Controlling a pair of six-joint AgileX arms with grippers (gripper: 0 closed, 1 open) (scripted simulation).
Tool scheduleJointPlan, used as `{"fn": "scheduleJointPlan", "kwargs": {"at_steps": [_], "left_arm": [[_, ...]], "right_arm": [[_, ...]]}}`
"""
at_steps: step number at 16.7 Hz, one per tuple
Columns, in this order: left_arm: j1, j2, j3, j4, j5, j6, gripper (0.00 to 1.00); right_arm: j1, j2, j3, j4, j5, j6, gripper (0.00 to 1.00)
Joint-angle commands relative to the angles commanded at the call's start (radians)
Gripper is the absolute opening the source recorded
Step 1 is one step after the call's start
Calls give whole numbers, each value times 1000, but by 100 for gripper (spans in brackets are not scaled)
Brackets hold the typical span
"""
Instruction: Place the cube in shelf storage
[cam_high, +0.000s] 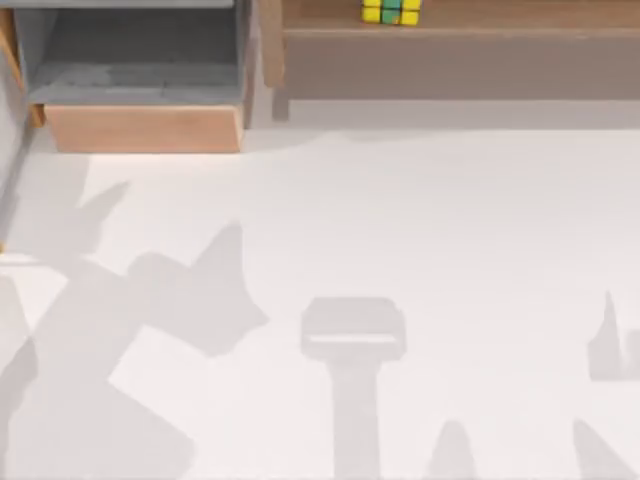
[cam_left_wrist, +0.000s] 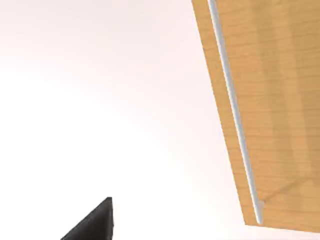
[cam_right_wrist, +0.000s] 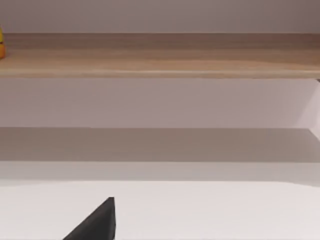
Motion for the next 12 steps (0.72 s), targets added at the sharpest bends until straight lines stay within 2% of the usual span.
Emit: {"fn": "scheduleJointPlan", "kwargs": {"at_steps": [5,9,12], "left_arm": [[180,85,-311,71,143,13,100],[205,167,-449,95,228,7,100],[199,184,-474,94,245,3,100]], "right_arm": [[0,0,0,0,0,0,100],[0,0,0,0,0,0,100],[0,0,0,0,0,0,100]]}}
